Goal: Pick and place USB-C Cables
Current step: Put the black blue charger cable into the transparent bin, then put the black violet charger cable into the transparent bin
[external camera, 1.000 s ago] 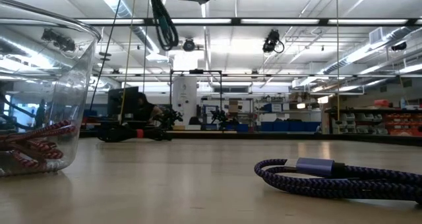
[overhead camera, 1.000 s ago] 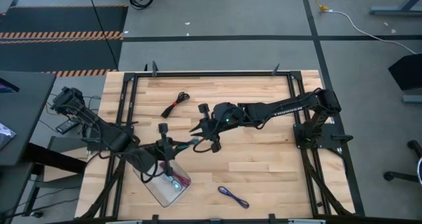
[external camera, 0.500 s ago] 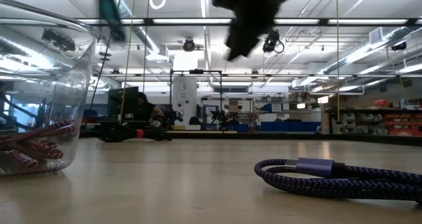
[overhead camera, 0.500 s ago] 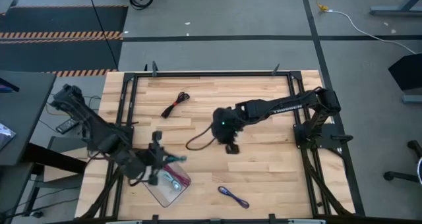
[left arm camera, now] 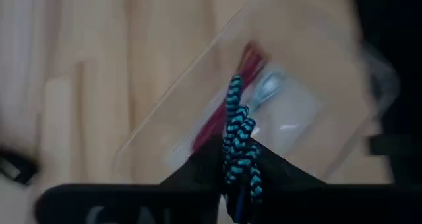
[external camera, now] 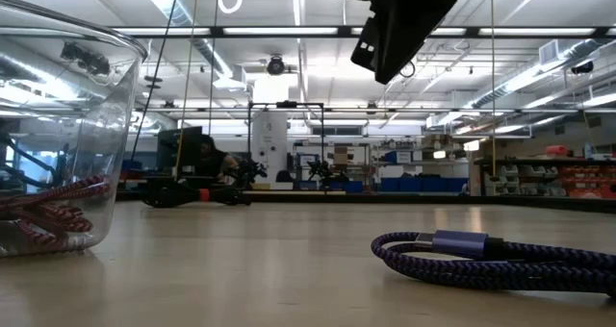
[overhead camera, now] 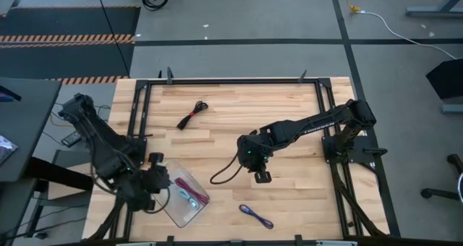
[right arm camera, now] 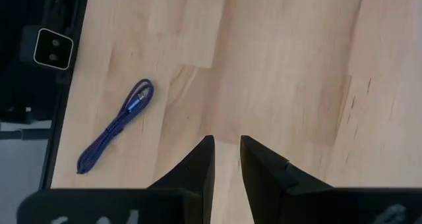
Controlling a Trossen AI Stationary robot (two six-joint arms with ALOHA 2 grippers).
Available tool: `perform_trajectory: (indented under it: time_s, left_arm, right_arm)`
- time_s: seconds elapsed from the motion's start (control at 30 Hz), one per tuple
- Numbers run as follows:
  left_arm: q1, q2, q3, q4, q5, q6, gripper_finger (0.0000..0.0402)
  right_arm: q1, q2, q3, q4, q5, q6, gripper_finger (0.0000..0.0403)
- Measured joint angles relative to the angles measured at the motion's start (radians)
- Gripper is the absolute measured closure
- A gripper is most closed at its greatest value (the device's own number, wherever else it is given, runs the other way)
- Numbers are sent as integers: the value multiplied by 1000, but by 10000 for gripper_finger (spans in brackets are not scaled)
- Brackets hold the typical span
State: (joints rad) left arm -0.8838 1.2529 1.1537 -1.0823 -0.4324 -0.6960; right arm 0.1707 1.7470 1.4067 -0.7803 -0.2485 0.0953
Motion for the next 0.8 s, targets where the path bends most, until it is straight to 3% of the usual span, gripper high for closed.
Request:
perform_trajectory:
  time_s: [0.2, 0.43, 0.6, 0.7, 0.8]
  left_arm:
    - [6, 6, -83, 84, 46, 95, 263]
    - [10, 6, -95, 173, 34, 238, 189]
    - [19, 6, -95, 177, -102, 347, 175]
    - [19, 6, -95, 210, -225, 398, 183]
    - [19, 6, -95, 278, -269, 501, 193]
  right_arm:
    - [-18, 0, 0, -2, 5, 16, 323]
    - [-17, 0, 0, -7, 5, 102, 323]
    - [18, 2, 0, -7, -11, 201, 323]
    - [52, 3, 0, -5, -72, 289, 323]
    - [103, 3, 0, -5, -87, 378, 323]
